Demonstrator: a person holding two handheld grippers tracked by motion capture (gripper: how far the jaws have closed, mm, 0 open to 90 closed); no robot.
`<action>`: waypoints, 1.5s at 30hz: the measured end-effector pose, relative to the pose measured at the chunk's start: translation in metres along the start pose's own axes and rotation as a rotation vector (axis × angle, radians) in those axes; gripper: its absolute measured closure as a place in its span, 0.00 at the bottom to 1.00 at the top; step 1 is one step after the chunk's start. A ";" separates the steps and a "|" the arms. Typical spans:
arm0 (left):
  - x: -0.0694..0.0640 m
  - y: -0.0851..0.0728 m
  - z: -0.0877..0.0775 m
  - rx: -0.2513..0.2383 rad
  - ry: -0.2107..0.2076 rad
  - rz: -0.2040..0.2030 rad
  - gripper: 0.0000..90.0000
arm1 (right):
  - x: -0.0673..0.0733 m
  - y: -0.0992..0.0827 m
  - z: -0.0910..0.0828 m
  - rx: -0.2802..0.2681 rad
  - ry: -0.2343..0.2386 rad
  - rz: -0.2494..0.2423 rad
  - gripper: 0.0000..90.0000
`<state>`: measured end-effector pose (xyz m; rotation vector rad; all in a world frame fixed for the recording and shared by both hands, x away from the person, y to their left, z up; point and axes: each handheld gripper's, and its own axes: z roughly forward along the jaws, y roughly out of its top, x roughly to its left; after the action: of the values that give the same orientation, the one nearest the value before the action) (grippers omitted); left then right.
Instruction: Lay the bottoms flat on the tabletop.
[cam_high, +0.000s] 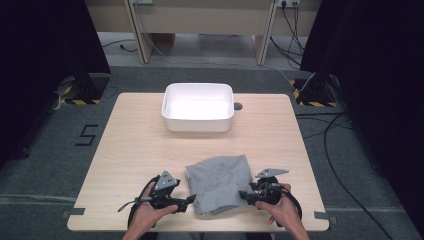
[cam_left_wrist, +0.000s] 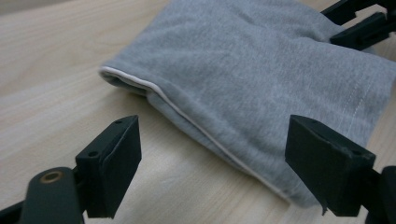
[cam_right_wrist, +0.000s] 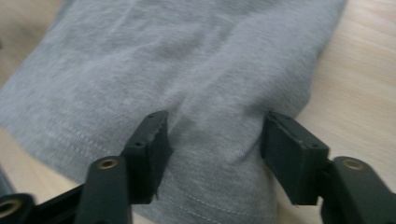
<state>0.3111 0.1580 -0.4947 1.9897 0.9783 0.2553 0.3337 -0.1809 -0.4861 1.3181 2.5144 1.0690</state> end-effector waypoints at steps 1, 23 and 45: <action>0.000 -0.001 0.001 0.003 -0.001 -0.001 0.20 | 0.004 0.000 -0.001 -0.002 -0.007 -0.017 0.41; -0.001 0.003 0.005 -0.012 0.020 0.003 0.22 | 0.018 0.008 -0.032 -0.118 0.035 -0.163 0.92; -0.039 0.031 0.001 -0.074 -0.057 0.055 0.21 | 0.025 0.133 -0.030 -0.235 0.094 -0.145 0.92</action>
<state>0.3025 0.1203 -0.4637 1.9477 0.8668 0.2596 0.3968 -0.1285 -0.3746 1.0299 2.4124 1.3713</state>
